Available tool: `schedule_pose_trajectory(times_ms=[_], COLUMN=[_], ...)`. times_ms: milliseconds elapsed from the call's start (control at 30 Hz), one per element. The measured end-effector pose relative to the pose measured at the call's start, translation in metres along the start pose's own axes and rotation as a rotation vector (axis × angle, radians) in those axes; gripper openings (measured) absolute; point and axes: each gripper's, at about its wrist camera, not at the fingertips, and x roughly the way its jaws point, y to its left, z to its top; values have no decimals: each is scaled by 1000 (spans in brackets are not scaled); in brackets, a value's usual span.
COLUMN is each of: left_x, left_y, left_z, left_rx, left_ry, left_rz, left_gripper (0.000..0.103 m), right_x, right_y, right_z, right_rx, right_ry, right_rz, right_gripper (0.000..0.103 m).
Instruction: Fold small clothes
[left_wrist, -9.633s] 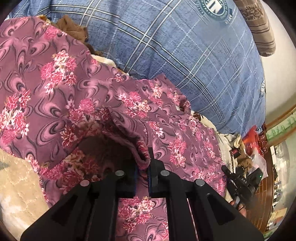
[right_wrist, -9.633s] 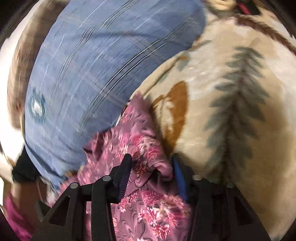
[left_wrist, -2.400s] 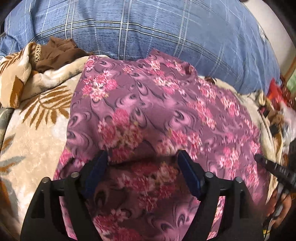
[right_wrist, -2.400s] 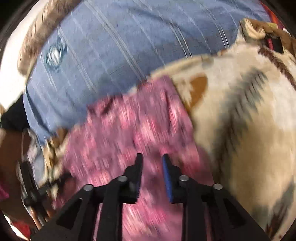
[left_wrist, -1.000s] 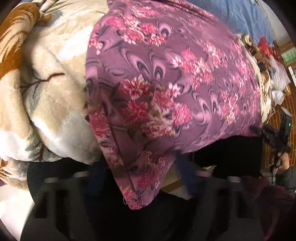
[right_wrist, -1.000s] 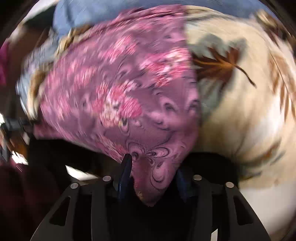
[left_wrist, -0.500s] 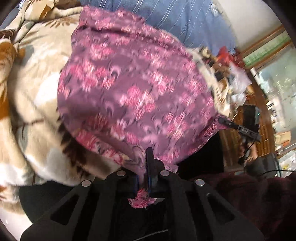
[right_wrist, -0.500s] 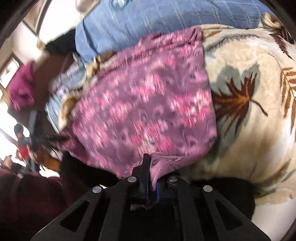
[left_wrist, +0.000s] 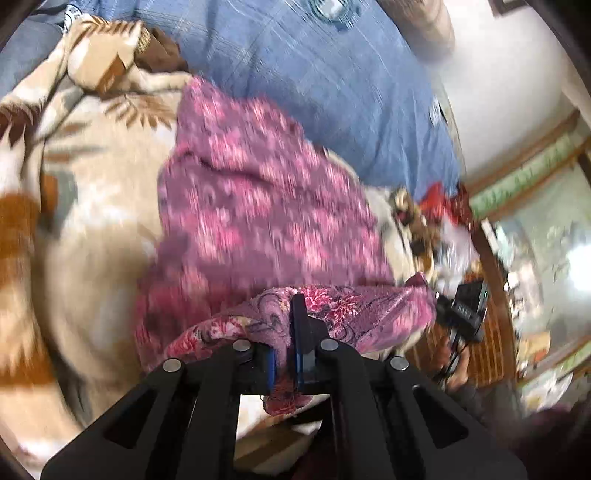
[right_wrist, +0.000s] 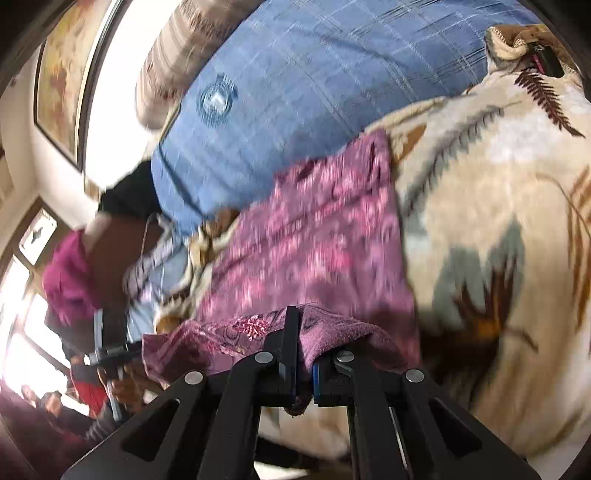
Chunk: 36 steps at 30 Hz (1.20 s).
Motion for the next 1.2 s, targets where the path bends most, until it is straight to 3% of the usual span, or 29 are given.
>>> schedule_pose_trajectory(times_ms=[133, 433, 733, 1033, 1100, 1200], left_x=[8, 40, 92, 137, 147, 149], left_y=[17, 43, 75, 106, 116, 119], left_z=[42, 118, 197, 232, 235, 237], left_rx=[-61, -165, -272, -350, -406, -447], left_ry=[-63, -117, -113, -87, -43, -33], left_rz=[-20, -43, -2, 58, 89, 72], left_gripper=[5, 5, 5, 5, 5, 5], right_x=[18, 83, 154, 196, 206, 214], right_y=[-8, -22, -57, -82, -89, -96], right_z=[34, 111, 169, 197, 198, 199], right_rx=[30, 72, 193, 269, 287, 319], right_ry=[-59, -101, -109, -114, -96, -52], right_rz=[2, -7, -75, -127, -156, -178], right_gripper=[5, 5, 5, 5, 5, 6])
